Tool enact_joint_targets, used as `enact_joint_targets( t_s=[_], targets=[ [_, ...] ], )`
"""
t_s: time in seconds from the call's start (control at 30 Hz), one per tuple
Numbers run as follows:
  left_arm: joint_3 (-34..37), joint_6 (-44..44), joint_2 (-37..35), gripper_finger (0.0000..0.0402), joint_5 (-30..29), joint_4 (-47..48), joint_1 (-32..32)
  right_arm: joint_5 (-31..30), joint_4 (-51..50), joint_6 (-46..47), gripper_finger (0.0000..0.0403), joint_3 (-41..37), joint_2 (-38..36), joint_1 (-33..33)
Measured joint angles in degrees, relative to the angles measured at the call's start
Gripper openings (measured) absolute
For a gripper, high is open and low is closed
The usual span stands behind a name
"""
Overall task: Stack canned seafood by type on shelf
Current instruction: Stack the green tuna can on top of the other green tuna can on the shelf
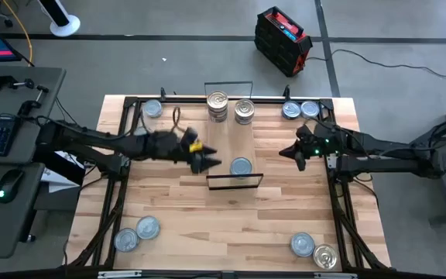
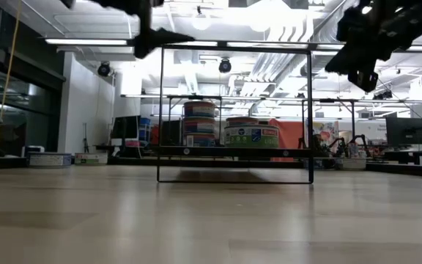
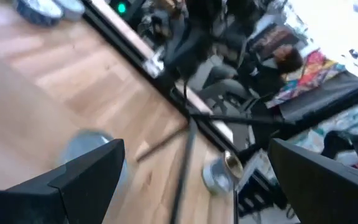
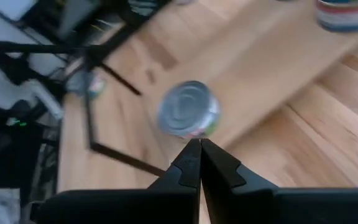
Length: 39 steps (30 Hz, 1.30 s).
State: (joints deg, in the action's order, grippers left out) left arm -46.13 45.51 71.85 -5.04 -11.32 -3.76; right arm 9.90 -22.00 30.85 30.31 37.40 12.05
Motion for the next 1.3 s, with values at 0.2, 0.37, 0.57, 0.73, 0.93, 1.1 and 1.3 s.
enact_joint_targets(
  t_s=[0.2,0.37,0.57,0.73,0.93,1.1,1.3],
  targets=[
    [0.0,9.4,0.1,0.039,-1.1,12.0,-14.6,-0.2,1.4,-8.0,0.0,0.1,-0.7,-8.2],
    [0.0,19.3,0.1,0.039,2.0,20.4,-21.6,-1.8,0.3,-8.8,0.0,1.9,3.2,-17.9],
    [0.0,27.1,0.2,0.039,7.3,20.4,-25.4,-9.9,-6.7,-3.6,0.0,8.8,15.1,-33.5],
    [0.0,20.8,0.2,0.039,9.2,22.1,-27.7,-14.0,-7.5,6.8,0.0,15.8,28.8,-44.7],
    [0.0,13.0,0.2,0.039,8.8,28.4,-31.6,-15.4,-11.1,21.1,0.0,25.9,44.1,-52.5],
    [0.0,7.9,0.2,0.039,5.0,32.7,-36.0,-14.2,-18.9,28.8,0.0,36.1,53.0,-55.4],
    [0.0,7.9,0.2,0.039,-0.1,27.1,-39.1,-10.7,-27.1,32.8,0.0,43.4,57.4,-56.6]
  ],
)
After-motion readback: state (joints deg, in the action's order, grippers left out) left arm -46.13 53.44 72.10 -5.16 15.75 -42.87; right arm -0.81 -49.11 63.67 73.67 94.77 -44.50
